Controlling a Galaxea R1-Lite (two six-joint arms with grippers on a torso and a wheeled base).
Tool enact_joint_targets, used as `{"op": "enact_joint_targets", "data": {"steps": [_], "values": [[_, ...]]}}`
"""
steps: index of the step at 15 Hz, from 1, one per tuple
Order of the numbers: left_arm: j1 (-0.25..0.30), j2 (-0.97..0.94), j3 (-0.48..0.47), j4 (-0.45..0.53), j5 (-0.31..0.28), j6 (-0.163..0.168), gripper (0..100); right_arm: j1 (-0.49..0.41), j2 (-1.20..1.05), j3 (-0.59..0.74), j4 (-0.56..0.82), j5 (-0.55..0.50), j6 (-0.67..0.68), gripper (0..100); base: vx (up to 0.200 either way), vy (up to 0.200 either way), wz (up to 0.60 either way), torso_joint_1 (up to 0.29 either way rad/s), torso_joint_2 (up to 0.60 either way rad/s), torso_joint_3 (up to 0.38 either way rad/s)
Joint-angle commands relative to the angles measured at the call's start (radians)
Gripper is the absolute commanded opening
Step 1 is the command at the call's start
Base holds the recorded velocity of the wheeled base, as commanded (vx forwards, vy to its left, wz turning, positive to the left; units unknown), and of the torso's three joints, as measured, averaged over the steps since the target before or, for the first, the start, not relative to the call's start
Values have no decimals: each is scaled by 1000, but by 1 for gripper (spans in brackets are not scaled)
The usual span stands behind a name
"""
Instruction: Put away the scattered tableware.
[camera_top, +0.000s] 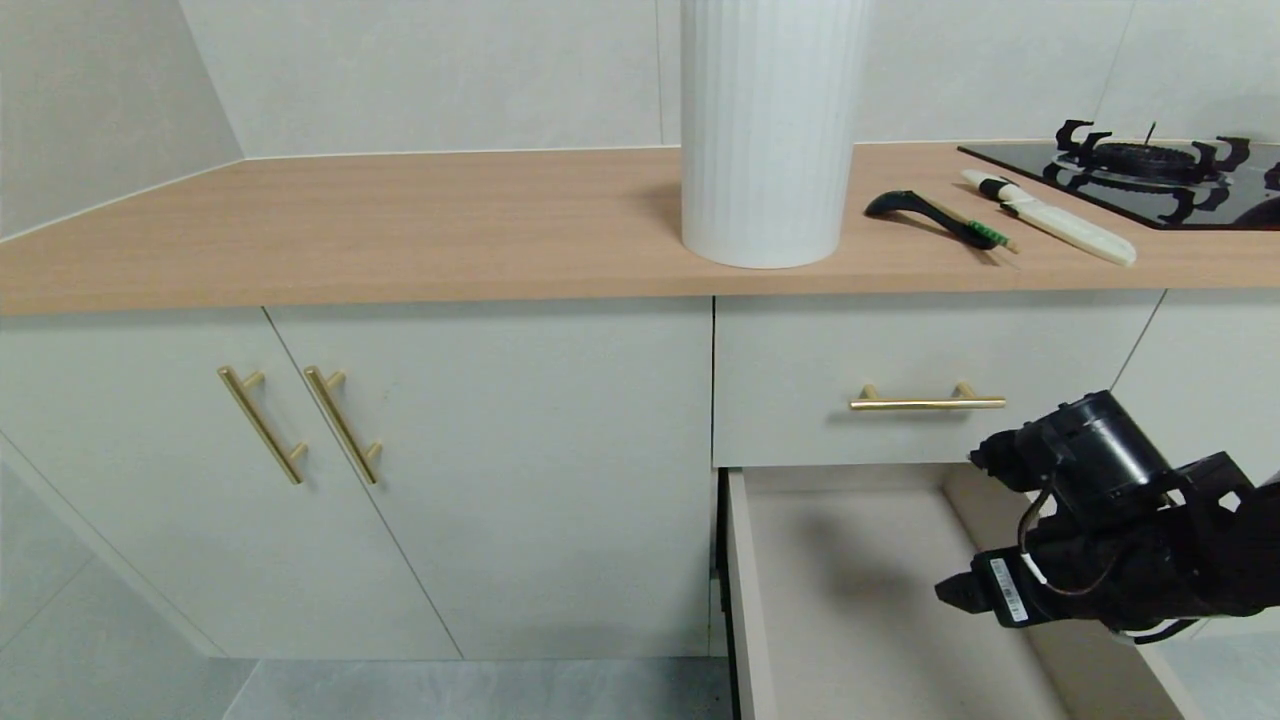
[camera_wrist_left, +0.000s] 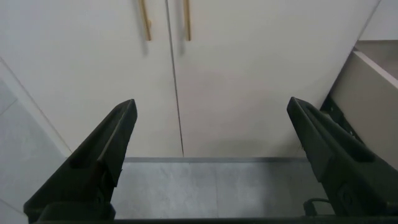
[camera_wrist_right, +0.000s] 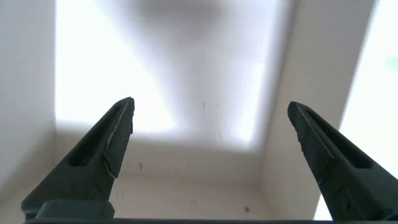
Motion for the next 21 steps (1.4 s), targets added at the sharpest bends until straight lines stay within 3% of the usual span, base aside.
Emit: {"op": "enact_joint_targets", "data": {"steps": [1, 11, 18, 21], "values": [[0, 2, 0, -1, 0, 1, 100, -9, -47, 8, -27, -2, 1, 100, 0, 0, 0, 0, 0, 0], [0, 2, 0, -1, 0, 1, 100, -9, -116, -174, -48, 7, -154, 100, 0, 0, 0, 4, -17, -15], [0, 2, 0, -1, 0, -1, 100, -8, -167, -174, -51, 10, -162, 100, 0, 0, 0, 121, -392, -281], [0, 0, 0, -1, 0, -1, 100, -14, -127, -234, -51, 12, -167, 100, 0, 0, 0, 173, -469, -290]]}}
